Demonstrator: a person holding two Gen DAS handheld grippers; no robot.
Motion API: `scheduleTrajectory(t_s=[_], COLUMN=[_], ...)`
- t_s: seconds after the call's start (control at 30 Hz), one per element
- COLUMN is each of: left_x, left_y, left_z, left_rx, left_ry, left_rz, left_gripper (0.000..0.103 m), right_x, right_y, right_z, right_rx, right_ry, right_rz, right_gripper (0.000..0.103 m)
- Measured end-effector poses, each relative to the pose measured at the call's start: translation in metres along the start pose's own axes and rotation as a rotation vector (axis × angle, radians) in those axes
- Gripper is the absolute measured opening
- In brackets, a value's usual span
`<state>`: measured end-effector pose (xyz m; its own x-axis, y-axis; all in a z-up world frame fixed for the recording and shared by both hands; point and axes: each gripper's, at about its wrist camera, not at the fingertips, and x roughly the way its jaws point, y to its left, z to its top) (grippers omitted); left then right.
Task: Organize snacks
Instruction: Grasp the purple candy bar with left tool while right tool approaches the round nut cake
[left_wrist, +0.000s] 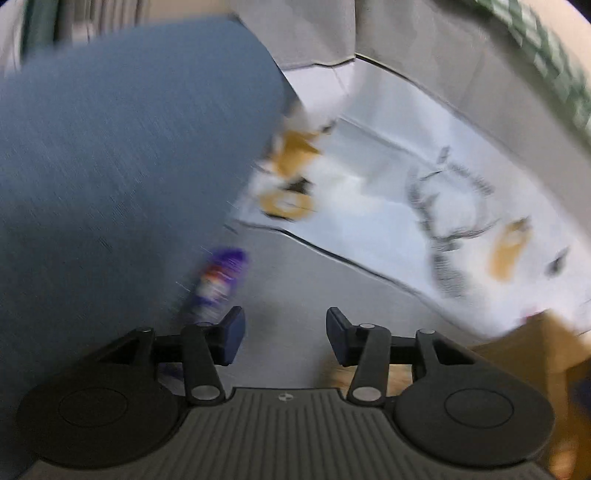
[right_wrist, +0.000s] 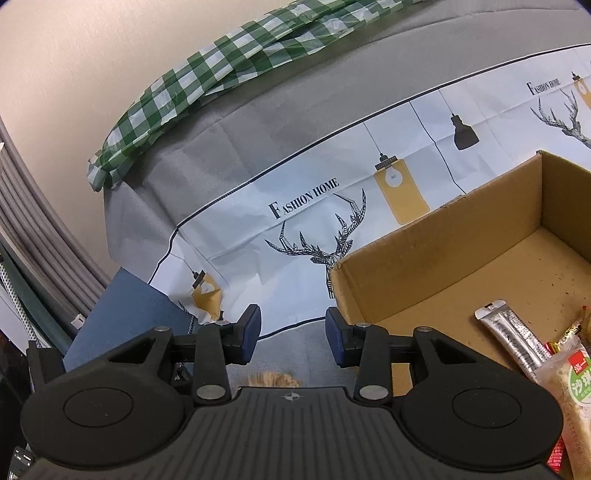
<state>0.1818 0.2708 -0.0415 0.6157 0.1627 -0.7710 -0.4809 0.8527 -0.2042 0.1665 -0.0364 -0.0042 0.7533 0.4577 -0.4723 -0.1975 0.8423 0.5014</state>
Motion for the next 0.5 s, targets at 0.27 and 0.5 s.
scheduleTrajectory(t_s=[0.27, 0.5], left_x=[0.049, 0.038], left_y=[-0.055, -0.044], left_z=[-0.040, -0.032], left_rx=[0.532, 0.447], left_ry=[0.019, 0.012], left_rz=[0.434, 0.364], left_gripper=[0.040, 0.017], right_x=[0.003, 0.006], right_y=[0.005, 0.013], right_z=[-0.005, -0.012], right_rx=[-0.015, -0.075], right_ry=[0.016, 0.034], right_rz=[0.007, -0.005], right_gripper=[0.042, 0.048])
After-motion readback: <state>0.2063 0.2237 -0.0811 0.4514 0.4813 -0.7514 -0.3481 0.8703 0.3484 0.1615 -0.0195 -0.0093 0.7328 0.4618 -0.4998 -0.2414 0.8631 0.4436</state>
